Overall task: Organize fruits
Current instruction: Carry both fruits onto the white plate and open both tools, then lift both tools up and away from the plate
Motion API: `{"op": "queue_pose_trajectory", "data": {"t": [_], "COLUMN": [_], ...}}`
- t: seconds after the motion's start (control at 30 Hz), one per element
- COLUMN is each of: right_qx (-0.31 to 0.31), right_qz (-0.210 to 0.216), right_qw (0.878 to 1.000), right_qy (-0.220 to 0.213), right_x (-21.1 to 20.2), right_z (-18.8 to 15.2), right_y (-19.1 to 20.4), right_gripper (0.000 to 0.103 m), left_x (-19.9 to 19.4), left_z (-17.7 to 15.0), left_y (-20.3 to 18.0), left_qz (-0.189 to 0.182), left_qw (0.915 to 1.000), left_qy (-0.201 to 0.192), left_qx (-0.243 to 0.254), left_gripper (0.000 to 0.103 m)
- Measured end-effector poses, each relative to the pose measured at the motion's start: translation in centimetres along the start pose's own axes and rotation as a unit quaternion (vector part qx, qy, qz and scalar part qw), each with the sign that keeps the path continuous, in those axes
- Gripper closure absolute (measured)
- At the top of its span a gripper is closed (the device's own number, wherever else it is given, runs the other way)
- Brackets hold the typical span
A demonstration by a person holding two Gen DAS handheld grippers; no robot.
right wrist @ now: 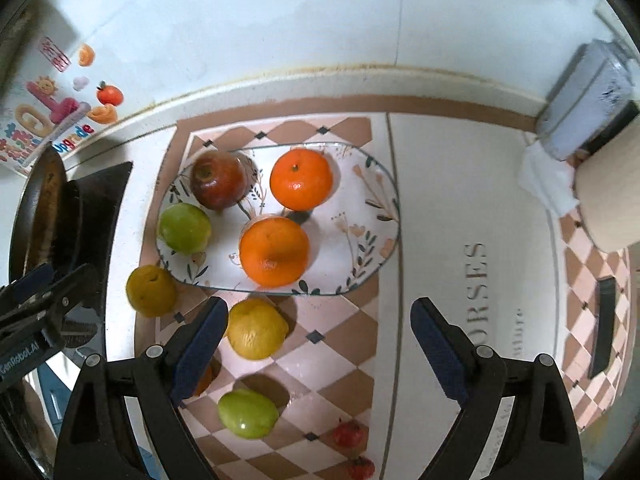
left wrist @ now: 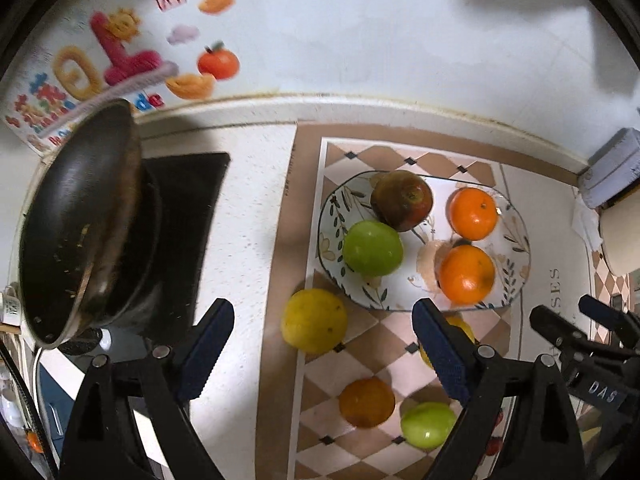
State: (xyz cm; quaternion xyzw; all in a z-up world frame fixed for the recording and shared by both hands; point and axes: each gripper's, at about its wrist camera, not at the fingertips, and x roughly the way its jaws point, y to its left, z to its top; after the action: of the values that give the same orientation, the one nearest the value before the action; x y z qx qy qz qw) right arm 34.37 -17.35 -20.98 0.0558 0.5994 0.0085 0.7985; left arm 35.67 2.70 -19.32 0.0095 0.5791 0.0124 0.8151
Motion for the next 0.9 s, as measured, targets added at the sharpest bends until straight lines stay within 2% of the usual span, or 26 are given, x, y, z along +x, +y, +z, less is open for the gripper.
{"op": "queue_pose_trajectory", "data": {"t": [0.37,0.67,0.9], "right_qx": [0.006,0.002,0.000], "right_qz": [-0.013,-0.025,-0.023], "right_qw": [0.998,0.994,0.991], "right_qy": [-0.064,-0.109,-0.131], "right_x": [-8.4,-13.7,-16.4], "right_z": [-4.4,-7.8,-9.1], "right_y": [0.2,1.2,2.1], "right_gripper": [0.008,0.008,0.008], "left_x": [-7.1,-11.8,-14.2], "left_z": [-4.0,-6.9,-8.1], "left_y": [-0.3,-0.1,0.4], "left_qz": [-0.007,-0.009,-0.009], "left_qw": [0.9975,0.9932,0.9896], "left_qy": [-0.068,-0.113,-0.141], "left_qx": [0.015,0.025,0.026], "left_gripper": [0.012,0.012,0.012]}}
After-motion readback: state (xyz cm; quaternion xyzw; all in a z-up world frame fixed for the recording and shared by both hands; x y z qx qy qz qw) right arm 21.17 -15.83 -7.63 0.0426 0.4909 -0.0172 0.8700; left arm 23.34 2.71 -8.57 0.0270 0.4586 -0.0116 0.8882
